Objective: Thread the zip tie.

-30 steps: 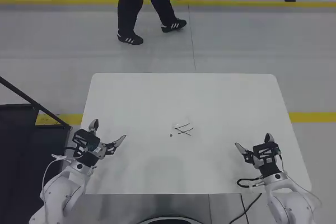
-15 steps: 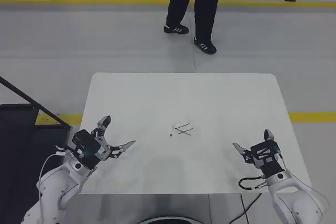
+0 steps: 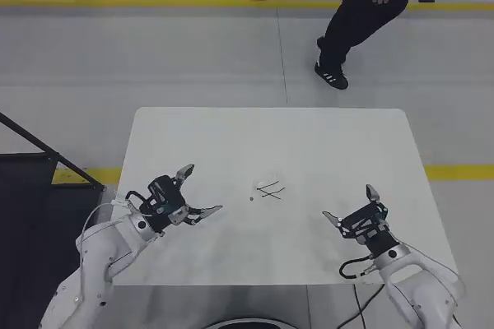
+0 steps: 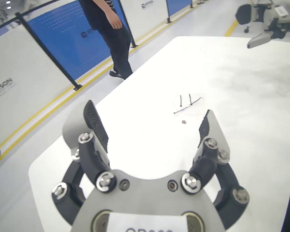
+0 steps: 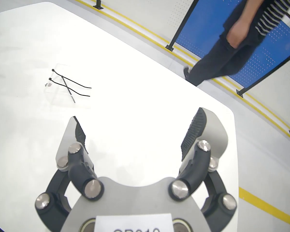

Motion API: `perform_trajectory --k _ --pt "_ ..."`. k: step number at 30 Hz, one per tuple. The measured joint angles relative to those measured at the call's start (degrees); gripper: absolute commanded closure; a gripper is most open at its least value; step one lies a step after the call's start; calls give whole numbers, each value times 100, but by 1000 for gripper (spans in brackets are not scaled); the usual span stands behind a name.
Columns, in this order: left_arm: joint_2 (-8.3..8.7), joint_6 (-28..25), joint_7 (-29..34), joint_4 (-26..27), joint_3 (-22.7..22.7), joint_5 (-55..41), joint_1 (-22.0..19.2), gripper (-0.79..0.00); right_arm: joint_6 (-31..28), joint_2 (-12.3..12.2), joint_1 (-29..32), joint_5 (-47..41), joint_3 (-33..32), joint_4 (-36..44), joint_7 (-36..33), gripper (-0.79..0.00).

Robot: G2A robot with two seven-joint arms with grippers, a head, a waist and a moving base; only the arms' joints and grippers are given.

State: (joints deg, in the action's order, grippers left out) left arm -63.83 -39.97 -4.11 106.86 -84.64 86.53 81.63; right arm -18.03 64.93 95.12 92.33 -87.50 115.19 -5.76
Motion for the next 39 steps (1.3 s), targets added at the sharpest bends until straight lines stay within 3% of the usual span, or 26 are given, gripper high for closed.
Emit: perform_trajectory --k 8,12,15,20,28,30,33,39 --pt "9 -1216 1080 -432 786 409 -1344 -785 -171 -25 -125 911 300 -66 110 -785" --pt "21 -1723 1175 -586 1265 1161 -1997 -785 -161 -36 -60 935 214 -125 256 -785" --pt "32 -1764 1023 -608 1549 1728 -2290 -785 -138 -42 18 879 126 -135 357 -785" --pt "78 -1736 950 -426 1791 2669 -2375 -785 -84 -43 85 820 63 -118 367 -785" --pt "76 -1734 949 -427 1785 2521 -2368 -785 -86 -42 82 822 66 -118 366 -785" --pt "95 -1510 731 -196 1844 2621 -2230 -785 -86 -42 82 822 66 -118 366 -785" --pt "187 -1096 332 233 2043 3524 -2043 -785 -86 -42 82 822 66 -118 366 -785" --pt "285 -926 -123 215 2486 5120 -2247 -785 -86 -42 82 822 66 -118 367 -785"
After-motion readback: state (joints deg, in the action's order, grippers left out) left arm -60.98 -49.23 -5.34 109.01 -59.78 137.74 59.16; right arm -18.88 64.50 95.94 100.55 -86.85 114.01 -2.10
